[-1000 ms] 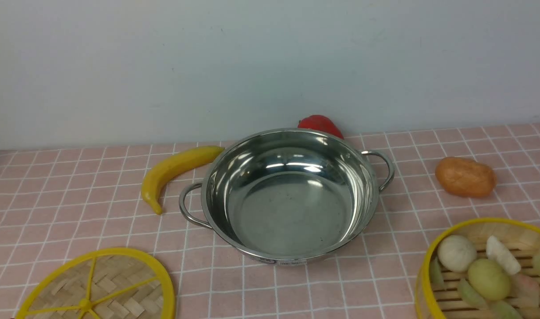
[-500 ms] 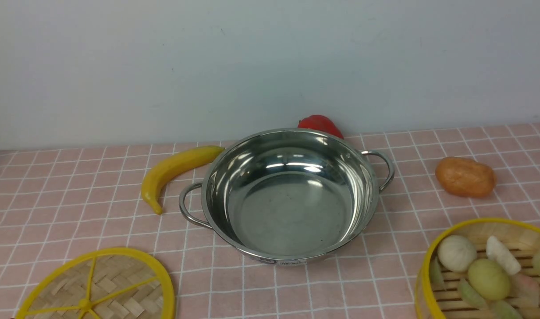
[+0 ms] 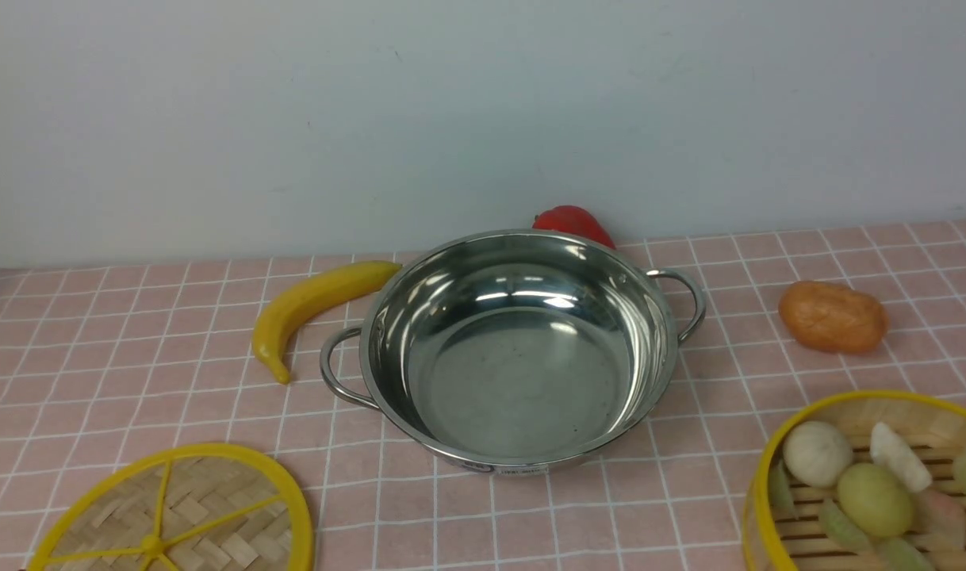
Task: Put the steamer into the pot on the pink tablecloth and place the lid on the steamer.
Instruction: 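Reach for and grasp the rim of the bamboo steamer holding the buns with the right gripper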
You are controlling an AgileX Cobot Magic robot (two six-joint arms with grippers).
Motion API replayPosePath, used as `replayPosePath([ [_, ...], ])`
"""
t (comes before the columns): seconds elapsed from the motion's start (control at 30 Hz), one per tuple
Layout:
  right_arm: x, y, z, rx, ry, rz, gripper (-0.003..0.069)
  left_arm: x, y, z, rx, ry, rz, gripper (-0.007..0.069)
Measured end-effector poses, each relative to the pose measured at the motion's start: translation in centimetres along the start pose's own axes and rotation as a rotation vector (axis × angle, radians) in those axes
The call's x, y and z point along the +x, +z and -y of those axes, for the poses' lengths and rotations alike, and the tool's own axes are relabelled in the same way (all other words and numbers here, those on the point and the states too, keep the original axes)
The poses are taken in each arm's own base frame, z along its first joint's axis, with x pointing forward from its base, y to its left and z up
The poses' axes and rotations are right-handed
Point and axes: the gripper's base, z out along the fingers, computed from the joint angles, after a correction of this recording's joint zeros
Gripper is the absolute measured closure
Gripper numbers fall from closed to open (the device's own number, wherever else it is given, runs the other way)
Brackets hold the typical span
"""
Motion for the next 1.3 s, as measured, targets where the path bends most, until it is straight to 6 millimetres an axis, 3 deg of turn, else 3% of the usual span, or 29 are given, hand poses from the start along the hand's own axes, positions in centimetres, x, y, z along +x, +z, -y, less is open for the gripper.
replayPosePath([
  [0.1,-3.1,-1.1,-1.0,-0.014,0.005,0.018,0.0416,0.0,0.0,0.0,0.0,0.0,0.0,0.0382],
  [0.2,-4.9,-2.0,-1.6,-0.027,0.02,0.03,0.0416,0.0,0.0,0.0,0.0,0.0,0.0,0.0382],
  [0.4,-6.4,-2.6,-2.4,-0.083,0.115,0.071,0.0416,0.0,0.0,0.0,0.0,0.0,0.0,0.0382],
  [0.53,-6.1,-2.3,-3.0,-0.092,0.07,-0.153,0.0416,0.0,0.0,0.0,0.0,0.0,0.0,0.0382],
  [0.63,-5.7,-1.5,-3.6,-0.124,-0.08,-0.416,0.0416,0.0,0.0,0.0,0.0,0.001,0.0,0.0382],
  [0.73,-5.9,0.3,-4.3,-0.206,-0.241,-0.615,0.0416,0.0,0.0,0.0,0.0,0.001,0.0,0.0382],
  [0.97,-6.2,5.2,-6.2,-0.47,-0.329,-0.911,0.0416,0.0,0.0,0.0,0.0,0.001,0.0,0.0382],
  [1.13,-3.6,9.3,-8.1,-0.586,-0.355,-1.185,0.0416,0.0,0.0,0.0,0.0,0.001,0.0,0.0382],
  [1.3,-0.8,12.7,-8.5,-0.454,-0.42,-1.311,0.0416,0.0,0.0,0.0,0.0,0.001,0.0,0.0382],
])
